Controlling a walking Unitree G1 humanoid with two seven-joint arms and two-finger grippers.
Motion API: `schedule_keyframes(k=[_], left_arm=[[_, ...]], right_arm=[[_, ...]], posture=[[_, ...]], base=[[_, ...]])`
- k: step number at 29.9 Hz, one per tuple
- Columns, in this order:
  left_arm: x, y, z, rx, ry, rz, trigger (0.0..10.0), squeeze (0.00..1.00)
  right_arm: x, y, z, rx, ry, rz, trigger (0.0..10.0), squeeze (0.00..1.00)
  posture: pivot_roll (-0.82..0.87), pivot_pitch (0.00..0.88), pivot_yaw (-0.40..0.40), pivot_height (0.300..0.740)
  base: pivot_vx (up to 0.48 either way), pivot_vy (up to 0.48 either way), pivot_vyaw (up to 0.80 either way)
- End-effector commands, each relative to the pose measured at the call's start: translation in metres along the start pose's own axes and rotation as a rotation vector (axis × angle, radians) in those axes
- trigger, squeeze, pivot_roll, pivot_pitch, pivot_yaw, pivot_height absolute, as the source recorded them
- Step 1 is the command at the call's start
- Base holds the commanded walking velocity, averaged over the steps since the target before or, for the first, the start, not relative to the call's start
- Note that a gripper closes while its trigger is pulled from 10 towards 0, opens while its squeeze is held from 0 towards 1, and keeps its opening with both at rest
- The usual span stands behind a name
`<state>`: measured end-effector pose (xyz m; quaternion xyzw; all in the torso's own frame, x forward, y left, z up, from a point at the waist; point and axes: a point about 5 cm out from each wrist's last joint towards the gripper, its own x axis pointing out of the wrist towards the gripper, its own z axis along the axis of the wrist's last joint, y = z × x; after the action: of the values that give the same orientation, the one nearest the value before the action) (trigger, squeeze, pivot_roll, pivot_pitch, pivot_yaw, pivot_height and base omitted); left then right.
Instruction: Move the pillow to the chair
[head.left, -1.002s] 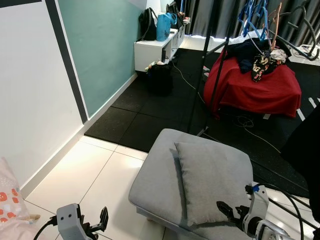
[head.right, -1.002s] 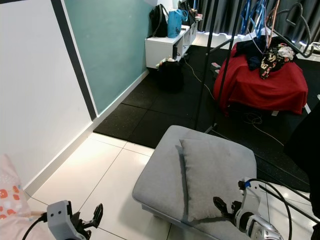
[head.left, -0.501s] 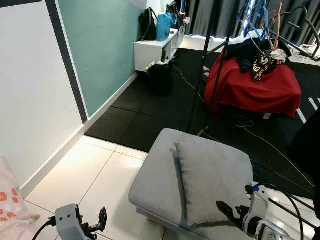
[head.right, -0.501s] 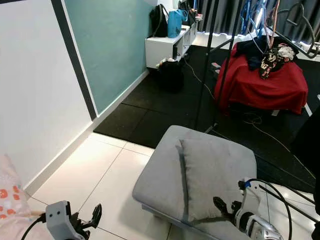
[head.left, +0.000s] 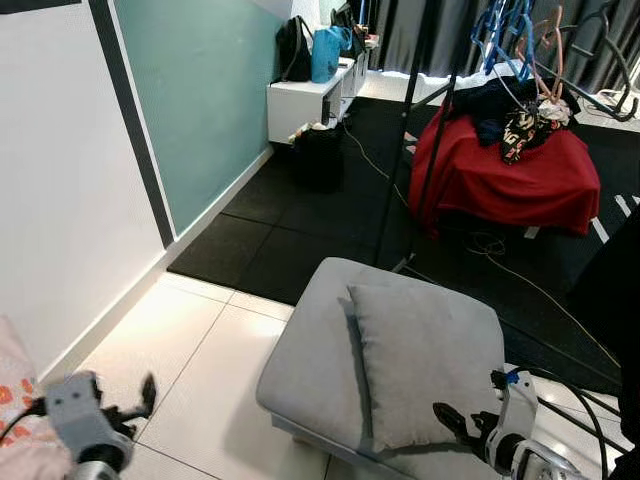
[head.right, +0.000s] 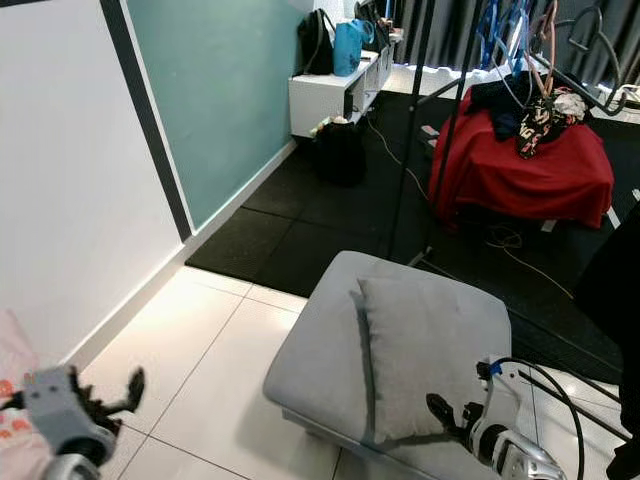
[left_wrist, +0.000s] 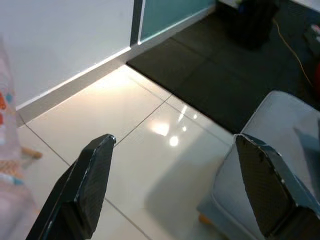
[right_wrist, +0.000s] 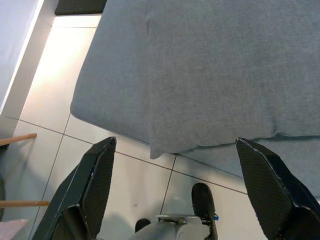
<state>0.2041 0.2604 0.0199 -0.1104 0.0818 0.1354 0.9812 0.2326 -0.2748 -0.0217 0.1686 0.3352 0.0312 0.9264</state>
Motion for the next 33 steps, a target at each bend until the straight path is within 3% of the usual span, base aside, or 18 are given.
schedule_keyframes(k=[1, 4, 12, 33], left_arm=[[0.003, 0.012, 0.002, -0.003, 0.012, 0.026, 10.0, 0.00], [0.010, 0.020, 0.009, 0.003, 0.006, 0.038, 10.0, 0.00], [0.024, 0.022, 0.019, 0.008, -0.004, 0.035, 10.0, 0.00], [0.040, 0.025, 0.024, -0.062, 0.010, 0.019, 10.0, 0.00]], right_arm=[[0.000, -0.001, -0.001, 0.009, 0.003, -0.005, 10.0, 0.00], [0.000, -0.001, -0.001, 0.010, 0.001, -0.007, 10.0, 0.00], [0.000, -0.001, -0.001, 0.013, -0.001, -0.007, 10.0, 0.00], [0.000, 0.000, 0.000, 0.014, -0.004, -0.006, 10.0, 0.00]], posture=[[-0.12, 0.000, -0.047, 0.740], [-0.13, 0.000, -0.043, 0.740], [-0.13, 0.000, -0.046, 0.740], [-0.14, 0.000, -0.043, 0.740]], base=[[0.000, 0.000, 0.00], [0.000, 0.000, 0.00], [0.000, 0.000, 0.00], [0.000, 0.000, 0.00]])
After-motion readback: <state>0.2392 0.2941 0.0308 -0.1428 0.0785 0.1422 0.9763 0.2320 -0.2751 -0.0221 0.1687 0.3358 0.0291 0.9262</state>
